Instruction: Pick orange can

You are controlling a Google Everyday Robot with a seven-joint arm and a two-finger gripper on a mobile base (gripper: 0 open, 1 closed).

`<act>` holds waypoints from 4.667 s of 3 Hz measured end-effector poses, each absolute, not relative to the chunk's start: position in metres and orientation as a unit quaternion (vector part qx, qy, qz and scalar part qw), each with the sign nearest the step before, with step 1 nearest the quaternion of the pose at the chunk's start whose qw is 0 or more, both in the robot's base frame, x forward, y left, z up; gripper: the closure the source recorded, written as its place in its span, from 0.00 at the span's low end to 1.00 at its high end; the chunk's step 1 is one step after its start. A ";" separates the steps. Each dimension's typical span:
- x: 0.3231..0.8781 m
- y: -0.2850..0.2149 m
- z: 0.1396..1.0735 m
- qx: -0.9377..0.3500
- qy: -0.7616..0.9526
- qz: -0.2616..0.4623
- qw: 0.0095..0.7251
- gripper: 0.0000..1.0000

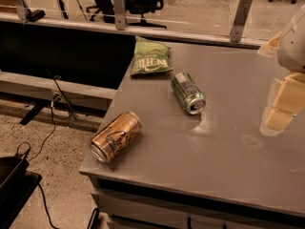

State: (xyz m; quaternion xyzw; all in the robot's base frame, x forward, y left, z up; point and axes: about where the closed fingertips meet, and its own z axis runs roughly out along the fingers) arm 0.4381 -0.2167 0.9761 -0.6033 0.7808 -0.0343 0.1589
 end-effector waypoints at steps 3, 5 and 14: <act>0.448 -0.167 0.981 -0.665 0.723 -0.049 0.183 0.00; 0.444 -0.062 0.954 -0.806 0.566 -0.059 0.162 0.00; 0.412 0.083 0.844 -0.927 0.364 0.009 0.087 0.59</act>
Offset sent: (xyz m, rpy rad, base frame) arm 0.0074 0.0200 0.0010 -0.0218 -0.0323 0.0701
